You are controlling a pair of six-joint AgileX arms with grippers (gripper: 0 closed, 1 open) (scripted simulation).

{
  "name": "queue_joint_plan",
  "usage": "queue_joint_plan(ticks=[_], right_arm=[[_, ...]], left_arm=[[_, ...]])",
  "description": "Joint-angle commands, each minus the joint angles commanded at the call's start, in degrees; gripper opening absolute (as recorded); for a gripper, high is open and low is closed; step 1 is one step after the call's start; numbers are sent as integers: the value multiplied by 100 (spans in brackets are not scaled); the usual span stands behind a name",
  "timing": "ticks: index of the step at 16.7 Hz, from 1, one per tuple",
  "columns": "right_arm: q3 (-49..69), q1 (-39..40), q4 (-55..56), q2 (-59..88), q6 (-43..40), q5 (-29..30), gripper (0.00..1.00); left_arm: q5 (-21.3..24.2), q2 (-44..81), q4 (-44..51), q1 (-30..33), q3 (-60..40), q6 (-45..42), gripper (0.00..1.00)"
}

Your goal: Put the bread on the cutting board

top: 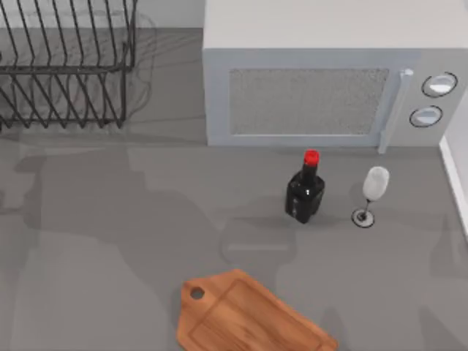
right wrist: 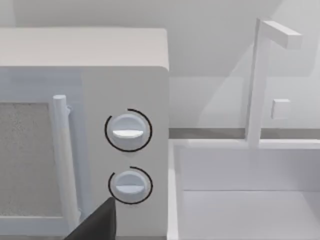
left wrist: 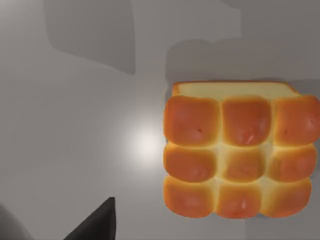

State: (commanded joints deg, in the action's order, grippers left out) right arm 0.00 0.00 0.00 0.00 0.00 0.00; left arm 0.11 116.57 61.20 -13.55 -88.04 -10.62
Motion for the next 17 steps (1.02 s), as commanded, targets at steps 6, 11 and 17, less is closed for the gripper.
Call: queue_joint_plan(ticks=[6,11,17], right_arm=[[0,0,0,0,0,0,100],[0,0,0,0,0,0,100],[0,0,0,0,0,0,100]], left_arm=[[-1,18,-19,24,10,6,100],[3,371,-920,-1,511,-4,100],[5,598,-1379,-11,795,-18,100]])
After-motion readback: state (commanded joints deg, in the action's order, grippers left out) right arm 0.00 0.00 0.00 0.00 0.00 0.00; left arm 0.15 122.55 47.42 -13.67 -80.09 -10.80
